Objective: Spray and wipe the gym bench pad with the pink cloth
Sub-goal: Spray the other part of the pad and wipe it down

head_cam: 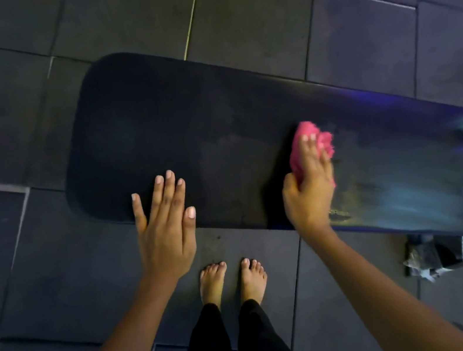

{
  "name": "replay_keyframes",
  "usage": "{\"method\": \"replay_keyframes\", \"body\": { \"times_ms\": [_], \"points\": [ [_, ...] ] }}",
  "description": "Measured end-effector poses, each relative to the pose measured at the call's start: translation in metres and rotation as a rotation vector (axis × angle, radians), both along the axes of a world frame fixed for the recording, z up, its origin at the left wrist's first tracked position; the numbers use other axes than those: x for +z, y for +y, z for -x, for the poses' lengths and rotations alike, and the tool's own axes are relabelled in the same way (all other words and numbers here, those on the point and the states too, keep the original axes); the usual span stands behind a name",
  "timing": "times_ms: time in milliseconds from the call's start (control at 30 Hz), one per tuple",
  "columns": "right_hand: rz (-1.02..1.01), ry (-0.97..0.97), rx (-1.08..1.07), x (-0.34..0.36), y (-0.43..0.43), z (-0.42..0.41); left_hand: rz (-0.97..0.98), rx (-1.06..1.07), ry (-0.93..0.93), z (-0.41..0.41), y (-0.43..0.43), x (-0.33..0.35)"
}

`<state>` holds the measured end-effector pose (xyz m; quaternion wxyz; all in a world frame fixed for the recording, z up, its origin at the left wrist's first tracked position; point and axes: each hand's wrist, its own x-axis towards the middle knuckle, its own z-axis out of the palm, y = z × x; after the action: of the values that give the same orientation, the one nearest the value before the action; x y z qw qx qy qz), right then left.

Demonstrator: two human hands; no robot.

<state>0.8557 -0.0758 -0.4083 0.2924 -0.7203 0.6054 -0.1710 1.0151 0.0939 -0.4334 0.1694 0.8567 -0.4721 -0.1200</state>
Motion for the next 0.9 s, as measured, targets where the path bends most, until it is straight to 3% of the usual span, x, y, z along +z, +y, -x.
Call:
{"method": "replay_keyframes", "body": {
  "times_ms": [167,267,367,467,533,633,733,900],
  "points": [
    [-0.062,-0.101,0.441,-0.004,0.071,-0.040,0.047,-0.003,0.044,-0.002,0.003,0.002],
    [-0.081,-0.196,0.591,-0.005,0.085,-0.055,0.062,-0.010,0.039,-0.008,0.010,0.003],
    [-0.193,-0.353,0.586,0.006,0.068,-0.057,0.075,-0.003,0.032,-0.015,0.021,0.003],
    [-0.103,-0.442,0.437,0.022,0.026,-0.060,0.059,-0.016,0.027,-0.018,0.030,0.001],
    [-0.039,-0.389,0.326,0.022,-0.019,-0.073,0.036,-0.028,0.020,-0.018,0.033,0.000],
    [-0.139,-0.256,0.268,0.018,-0.082,-0.106,0.031,-0.014,0.030,-0.017,0.031,-0.001],
    [-0.171,-0.081,0.416,0.011,-0.089,-0.122,0.051,0.016,0.056,-0.016,0.029,0.001],
    [-0.020,-0.038,0.827,0.012,-0.019,-0.108,0.067,0.026,0.083,-0.017,0.032,0.000]
  ]
}}
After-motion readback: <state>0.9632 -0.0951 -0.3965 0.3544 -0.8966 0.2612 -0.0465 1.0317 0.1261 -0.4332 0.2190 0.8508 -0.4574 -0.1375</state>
